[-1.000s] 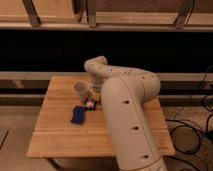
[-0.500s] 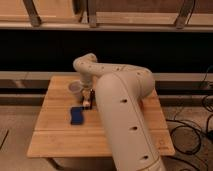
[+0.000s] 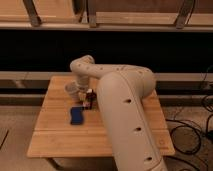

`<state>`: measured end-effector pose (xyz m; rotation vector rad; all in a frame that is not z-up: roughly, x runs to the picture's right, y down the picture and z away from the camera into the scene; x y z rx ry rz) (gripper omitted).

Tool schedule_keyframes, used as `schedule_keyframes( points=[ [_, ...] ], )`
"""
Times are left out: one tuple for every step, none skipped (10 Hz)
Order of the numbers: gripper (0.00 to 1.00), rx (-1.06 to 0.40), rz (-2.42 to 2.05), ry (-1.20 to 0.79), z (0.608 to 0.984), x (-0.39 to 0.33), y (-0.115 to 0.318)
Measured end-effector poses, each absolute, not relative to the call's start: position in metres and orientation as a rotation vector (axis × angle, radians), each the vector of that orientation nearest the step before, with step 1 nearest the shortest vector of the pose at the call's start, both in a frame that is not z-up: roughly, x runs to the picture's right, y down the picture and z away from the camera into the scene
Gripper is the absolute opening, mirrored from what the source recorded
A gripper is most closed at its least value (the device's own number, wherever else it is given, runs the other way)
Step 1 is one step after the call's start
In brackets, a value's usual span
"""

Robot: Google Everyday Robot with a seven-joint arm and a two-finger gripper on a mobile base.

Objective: Drag the pepper across the table

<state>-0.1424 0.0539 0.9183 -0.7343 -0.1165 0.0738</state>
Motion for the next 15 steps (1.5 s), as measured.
schedule_keyframes(
  points=[
    [0.00, -0.734, 0.074, -0.117, 0.918, -0.143, 0.054],
    [0.00, -0.734, 0.074, -0.116, 0.918, -0.142, 0.054],
    [0.00, -0.735, 0.075, -0.116, 0.918, -0.142, 0.053],
    [0.00, -0.753, 0.067, -0.118, 0.918, -0.141, 0.060],
    [0.00, -0.779, 0.063, -0.122, 0.917, -0.139, 0.072],
    [0.00, -0.794, 0.062, -0.122, 0.916, -0.137, 0.080],
    [0.00, -0.805, 0.072, -0.128, 0.914, -0.134, 0.089],
    [0.00, -0.815, 0.087, -0.128, 0.909, -0.129, 0.097],
    [0.00, -0.818, 0.099, -0.124, 0.904, -0.124, 0.103],
    [0.00, -0.813, 0.105, -0.120, 0.900, -0.119, 0.105],
    [0.00, -0.803, 0.110, -0.115, 0.893, -0.112, 0.108],
    [0.00, -0.801, 0.110, -0.119, 0.886, -0.112, 0.114],
    [0.00, -0.807, 0.103, -0.126, 0.880, -0.115, 0.122],
    [0.00, -0.822, 0.095, -0.131, 0.875, -0.118, 0.134],
    [0.00, -0.852, 0.089, -0.135, 0.870, -0.119, 0.152]
  ],
)
